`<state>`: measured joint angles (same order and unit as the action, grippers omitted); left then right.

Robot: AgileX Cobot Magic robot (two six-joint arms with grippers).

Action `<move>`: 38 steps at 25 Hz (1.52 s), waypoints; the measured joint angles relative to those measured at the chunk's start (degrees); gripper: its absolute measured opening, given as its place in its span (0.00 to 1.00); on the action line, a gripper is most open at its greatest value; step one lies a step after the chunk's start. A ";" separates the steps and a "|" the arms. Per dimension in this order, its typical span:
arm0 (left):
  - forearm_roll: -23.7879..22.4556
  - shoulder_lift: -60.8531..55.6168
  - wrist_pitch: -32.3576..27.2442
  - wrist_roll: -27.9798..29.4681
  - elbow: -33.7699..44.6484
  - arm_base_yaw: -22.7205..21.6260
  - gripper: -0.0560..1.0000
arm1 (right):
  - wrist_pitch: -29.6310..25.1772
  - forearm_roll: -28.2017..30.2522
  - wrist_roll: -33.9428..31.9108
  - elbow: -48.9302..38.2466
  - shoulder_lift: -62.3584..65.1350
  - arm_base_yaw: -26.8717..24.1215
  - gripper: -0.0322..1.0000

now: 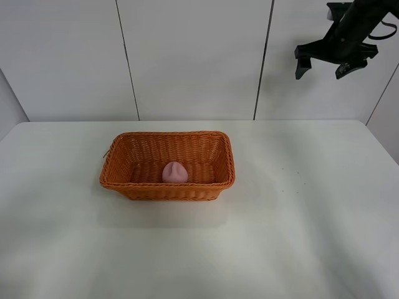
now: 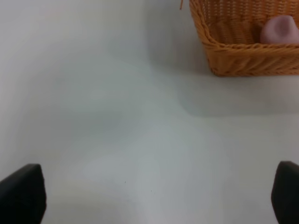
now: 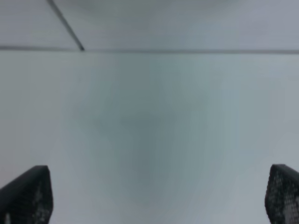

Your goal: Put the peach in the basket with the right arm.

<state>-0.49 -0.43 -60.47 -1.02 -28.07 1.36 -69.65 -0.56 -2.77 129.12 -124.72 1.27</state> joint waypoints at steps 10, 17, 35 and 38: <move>0.00 0.00 0.00 0.00 0.00 0.00 0.99 | 0.10 0.56 0.88 -36.58 24.97 0.00 0.71; 0.00 0.00 0.00 0.00 0.00 0.00 0.99 | 0.04 0.56 3.30 -65.53 46.87 0.00 0.71; 0.00 0.00 0.00 0.00 0.00 0.00 0.99 | 10.54 -0.38 3.89 -100.76 107.44 0.00 0.71; 0.00 0.00 0.00 0.00 0.00 0.00 0.99 | 10.66 -0.38 3.89 -100.87 113.94 0.00 0.71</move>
<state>-0.49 -0.43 -60.47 -1.02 -28.07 1.36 -58.99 -0.93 1.12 28.25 -10.79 1.27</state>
